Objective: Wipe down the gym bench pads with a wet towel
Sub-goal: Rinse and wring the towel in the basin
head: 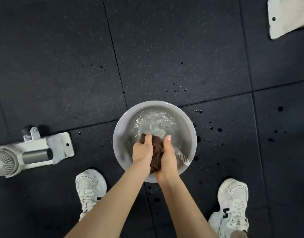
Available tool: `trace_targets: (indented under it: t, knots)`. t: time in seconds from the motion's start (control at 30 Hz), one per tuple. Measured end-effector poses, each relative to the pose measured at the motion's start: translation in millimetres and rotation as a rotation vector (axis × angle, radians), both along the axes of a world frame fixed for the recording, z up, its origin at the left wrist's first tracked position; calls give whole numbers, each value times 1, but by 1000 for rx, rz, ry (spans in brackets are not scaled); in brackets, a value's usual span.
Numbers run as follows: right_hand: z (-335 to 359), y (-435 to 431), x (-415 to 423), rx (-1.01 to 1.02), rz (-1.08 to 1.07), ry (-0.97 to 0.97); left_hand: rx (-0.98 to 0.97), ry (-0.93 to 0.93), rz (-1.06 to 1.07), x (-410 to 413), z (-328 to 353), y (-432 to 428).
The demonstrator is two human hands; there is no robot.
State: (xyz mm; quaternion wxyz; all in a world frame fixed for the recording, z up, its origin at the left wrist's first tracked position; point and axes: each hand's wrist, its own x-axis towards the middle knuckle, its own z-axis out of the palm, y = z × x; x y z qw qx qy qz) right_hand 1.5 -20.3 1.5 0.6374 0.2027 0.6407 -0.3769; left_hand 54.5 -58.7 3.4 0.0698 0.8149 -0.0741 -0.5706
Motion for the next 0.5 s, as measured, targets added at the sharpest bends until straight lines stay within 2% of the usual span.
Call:
trace_targets:
  t: [0.03, 0.1, 0.17, 0.3, 0.5]
  knots:
    - [4, -1, 0, 5, 38, -30, -24, -40, -160, 2, 0, 4]
    - [10, -2, 1, 27, 223, 37, -99, -126, -508, 6, 5, 10]
    - [14, -1, 7, 42, 343, 128, -220, -69, -576, 9, 10, 13]
    - [24, 1, 18, 86, 387, 240, -217, 231, -98, 5, 33, 9]
    - [27, -2, 18, 76, 464, 336, -225, 177, 55, 6, 32, 11]
